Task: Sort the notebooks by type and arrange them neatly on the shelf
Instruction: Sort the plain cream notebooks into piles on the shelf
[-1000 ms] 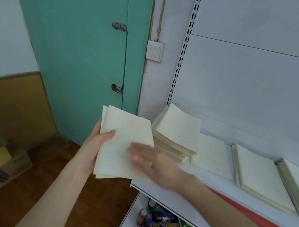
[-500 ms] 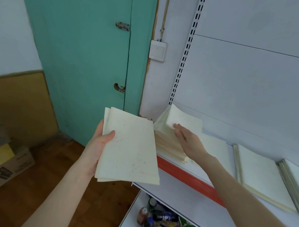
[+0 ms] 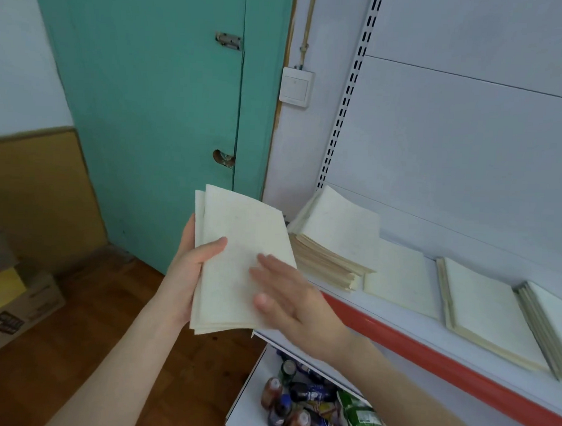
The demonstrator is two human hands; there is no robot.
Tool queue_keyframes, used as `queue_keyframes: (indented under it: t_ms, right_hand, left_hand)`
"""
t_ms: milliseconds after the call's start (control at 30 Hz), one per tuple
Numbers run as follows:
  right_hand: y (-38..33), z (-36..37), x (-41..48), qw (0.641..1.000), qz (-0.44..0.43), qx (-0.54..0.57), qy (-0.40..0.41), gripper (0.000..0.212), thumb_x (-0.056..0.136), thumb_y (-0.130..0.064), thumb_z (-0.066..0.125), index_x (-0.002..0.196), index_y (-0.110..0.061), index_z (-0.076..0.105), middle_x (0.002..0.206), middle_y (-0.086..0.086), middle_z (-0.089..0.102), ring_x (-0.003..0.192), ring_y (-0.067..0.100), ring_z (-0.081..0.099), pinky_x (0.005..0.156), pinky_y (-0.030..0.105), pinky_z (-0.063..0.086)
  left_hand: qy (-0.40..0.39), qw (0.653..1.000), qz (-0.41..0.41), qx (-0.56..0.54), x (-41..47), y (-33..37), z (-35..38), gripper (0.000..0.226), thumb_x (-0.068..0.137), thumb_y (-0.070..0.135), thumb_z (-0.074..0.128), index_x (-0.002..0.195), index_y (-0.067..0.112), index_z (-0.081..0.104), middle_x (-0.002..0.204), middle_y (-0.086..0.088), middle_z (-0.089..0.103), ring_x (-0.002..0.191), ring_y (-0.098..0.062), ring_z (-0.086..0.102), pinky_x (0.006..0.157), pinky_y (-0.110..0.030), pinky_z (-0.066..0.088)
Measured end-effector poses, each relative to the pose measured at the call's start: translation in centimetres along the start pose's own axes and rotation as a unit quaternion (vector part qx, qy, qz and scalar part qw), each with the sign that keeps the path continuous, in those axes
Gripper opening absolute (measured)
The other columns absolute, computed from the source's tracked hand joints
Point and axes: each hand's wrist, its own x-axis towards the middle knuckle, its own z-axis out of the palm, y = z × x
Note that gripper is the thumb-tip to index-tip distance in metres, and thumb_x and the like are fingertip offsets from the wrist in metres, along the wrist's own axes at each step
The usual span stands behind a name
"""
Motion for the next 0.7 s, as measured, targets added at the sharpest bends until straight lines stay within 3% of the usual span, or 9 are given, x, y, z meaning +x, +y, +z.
queue_keyframes:
  t_ms: [100, 200, 333, 533, 633, 700]
  right_hand:
    - [0.0, -1.8, 0.1, 0.968, 0.167, 0.077, 0.171, 0.053, 0.092, -0.038, 0.048, 0.141, -0.021, 0.036, 0.143, -0.012, 0.036, 0.132, 0.005, 0.033, 0.111, 0.031, 0.030]
    - [0.6, -3.2, -0.5, 0.906, 0.285, 0.231, 0.211, 0.048, 0.094, -0.034, 0.049, 0.138, -0.020, 0.037, 0.130, -0.005, 0.049, 0.114, 0.009, 0.052, 0.090, 0.023, 0.042]
    - [2.0, -5.4, -3.7, 0.856, 0.278, 0.325, 0.291, 0.023, 0.096, -0.021, 0.047, 0.117, -0.014, 0.055, 0.097, 0.000, 0.069, 0.076, 0.006, 0.067, 0.057, 0.018, 0.051]
    - [6.8, -11.7, -8.8, 0.819, 0.318, 0.237, 0.414, 0.019, 0.093, -0.015, 0.052, 0.111, -0.017, 0.060, 0.083, 0.002, 0.070, 0.062, 0.007, 0.067, 0.052, 0.021, 0.053]
    - [10.1, -14.5, -10.4, 0.805, 0.340, 0.205, 0.440, 0.017, 0.093, -0.012, 0.052, 0.102, -0.025, 0.059, 0.076, -0.001, 0.068, 0.055, 0.005, 0.064, 0.051, 0.021, 0.053]
    - [12.6, -15.9, -10.9, 0.802, 0.353, 0.191, 0.442, 0.020, 0.093, -0.010, 0.051, 0.094, -0.028, 0.058, 0.074, -0.002, 0.067, 0.052, 0.002, 0.062, 0.048, 0.019, 0.052]
  left_hand:
    - [-0.047, 0.999, 0.012, -0.002, -0.4, 0.7, 0.6, 0.058, 0.077, 0.016, 0.063, 0.127, 0.038, 0.046, 0.113, 0.000, 0.063, 0.098, -0.024, 0.064, 0.065, -0.036, 0.054]
    - [-0.104, 0.995, 0.009, -0.011, -0.2, 0.6, 2.3, 0.061, 0.070, 0.021, 0.061, 0.127, 0.037, 0.048, 0.114, -0.001, 0.064, 0.100, -0.025, 0.065, 0.070, -0.042, 0.055]
    - [-0.167, 0.985, -0.007, 0.030, 0.6, -0.4, 7.0, 0.061, 0.074, 0.024, 0.063, 0.130, 0.038, 0.043, 0.115, 0.001, 0.064, 0.100, -0.022, 0.065, 0.074, -0.042, 0.053]
    - [-0.209, 0.965, -0.049, 0.153, 4.4, -4.1, 17.6, 0.039, 0.088, 0.012, 0.058, 0.120, 0.028, 0.044, 0.107, 0.000, 0.062, 0.089, -0.014, 0.063, 0.069, -0.029, 0.054]
    - [-0.206, 0.938, -0.015, 0.277, 6.6, -7.9, 22.3, 0.030, 0.086, 0.017, 0.060, 0.113, 0.015, 0.047, 0.113, -0.009, 0.061, 0.096, -0.023, 0.061, 0.084, -0.035, 0.051]
    - [-0.193, 0.911, 0.015, 0.365, 7.8, -10.3, 24.8, 0.034, 0.086, 0.020, 0.060, 0.115, 0.007, 0.049, 0.116, -0.010, 0.059, 0.103, -0.026, 0.058, 0.082, -0.028, 0.045]
